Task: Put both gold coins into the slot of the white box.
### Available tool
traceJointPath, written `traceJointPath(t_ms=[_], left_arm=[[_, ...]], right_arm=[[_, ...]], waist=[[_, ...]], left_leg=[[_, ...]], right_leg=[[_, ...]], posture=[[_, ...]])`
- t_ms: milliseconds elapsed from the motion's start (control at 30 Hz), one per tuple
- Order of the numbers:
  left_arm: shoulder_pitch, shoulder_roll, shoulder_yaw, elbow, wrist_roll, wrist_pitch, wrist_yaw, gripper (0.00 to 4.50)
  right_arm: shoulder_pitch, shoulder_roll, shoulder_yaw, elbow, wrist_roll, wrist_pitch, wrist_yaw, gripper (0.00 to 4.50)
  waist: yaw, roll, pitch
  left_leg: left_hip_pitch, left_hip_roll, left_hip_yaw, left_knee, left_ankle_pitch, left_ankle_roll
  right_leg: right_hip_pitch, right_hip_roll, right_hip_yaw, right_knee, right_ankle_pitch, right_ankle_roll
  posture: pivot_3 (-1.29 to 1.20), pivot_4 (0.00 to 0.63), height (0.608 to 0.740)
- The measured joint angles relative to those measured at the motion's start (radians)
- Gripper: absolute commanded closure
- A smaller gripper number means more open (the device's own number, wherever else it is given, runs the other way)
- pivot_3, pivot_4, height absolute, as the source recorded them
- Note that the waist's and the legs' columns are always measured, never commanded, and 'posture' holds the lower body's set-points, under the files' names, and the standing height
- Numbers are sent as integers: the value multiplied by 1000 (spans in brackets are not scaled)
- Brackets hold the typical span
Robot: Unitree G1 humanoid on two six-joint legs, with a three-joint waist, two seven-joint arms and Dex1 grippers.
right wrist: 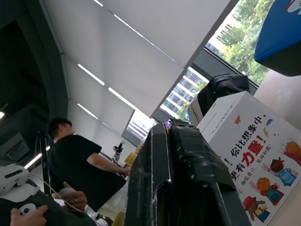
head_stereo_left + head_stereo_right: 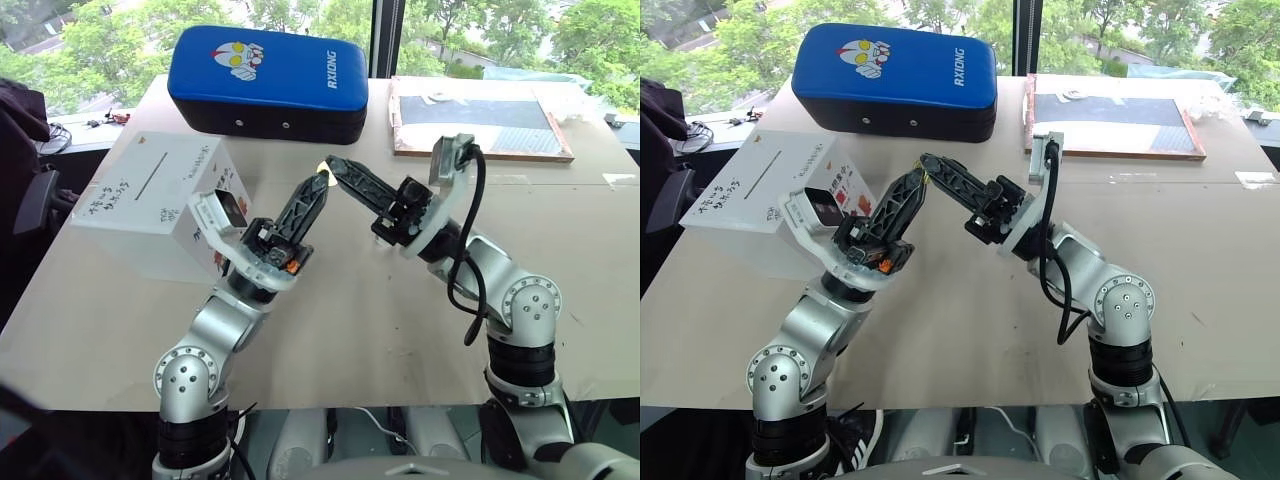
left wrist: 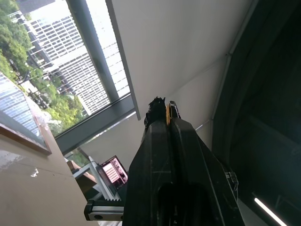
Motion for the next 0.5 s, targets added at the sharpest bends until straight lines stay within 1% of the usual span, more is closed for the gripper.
traceJointPath(t_ms=[67, 100, 133, 233, 300, 400, 433, 500], left_arm=[[0, 0, -4, 0, 2, -1, 0, 4474], [-1, 0, -5, 1, 4, -2, 0, 4500], [-2, 1, -7, 1, 7, -2, 2, 4500], [-24, 19, -6, 14, 45, -3, 22, 4500], [-70, 49, -3, 26, 85, -6, 57, 4500], [-149, 110, 59, 28, 122, -22, 102, 4500], [-174, 171, 78, 30, 143, -17, 117, 4500], [-212, 246, 100, 35, 178, 4, 141, 4500]], right_arm=[[0, -9, 1, 0, 0, 0, 4, 4500], [0, -12, 1, 0, -2, -1, 11, 3871], [0, -16, 1, 0, -2, -1, 20, 3624], [-3, -25, 3, -7, -26, -15, 42, 2127], [-11, -24, -1, -7, -68, -41, 39, 1331], [-11, -93, -34, 9, -161, -67, 67, 1331], [-5, -132, -40, 9, -223, -87, 115, 1331], [2, -161, -46, 8, -309, -134, 193, 1331]], waist=[[0, 0, 0], [0, 0, 0], [0, 0, 0], [0, 0, 0], [1, 0, 0], [3, 0, 0], [3, 0, 0], [3, 0, 1]], left_leg=[[-1, 0, 0, 0, 0, 0], [-1, 0, -1, 0, 0, 0], [-1, 0, -1, 0, 0, 0], [-2, 0, -2, 0, 0, 0], [-3, 0, -3, 0, 0, 0], [-5, -1, -5, 2, 0, 0], [-7, -1, -5, 2, 0, 0], [-8, -1, -5, 1, 0, 0]], right_leg=[[0, 0, 0, 0, 0, 0], [0, 0, 0, -1, 0, 0], [0, 0, -1, -1, 0, 0], [-1, 0, -2, -2, 0, 0], [-1, 0, -3, -2, 0, 0], [-1, 0, -6, -3, 0, 0], [-3, 0, -6, -4, 0, 0], [-4, 1, -7, -3, 0, 1]], posture=[[0, 150, 740], [0, 150, 740], [0, 150, 740], [0, 150, 740], [0, 150, 740], [0, 150, 740], [0, 150, 740], [0, 150, 740]])
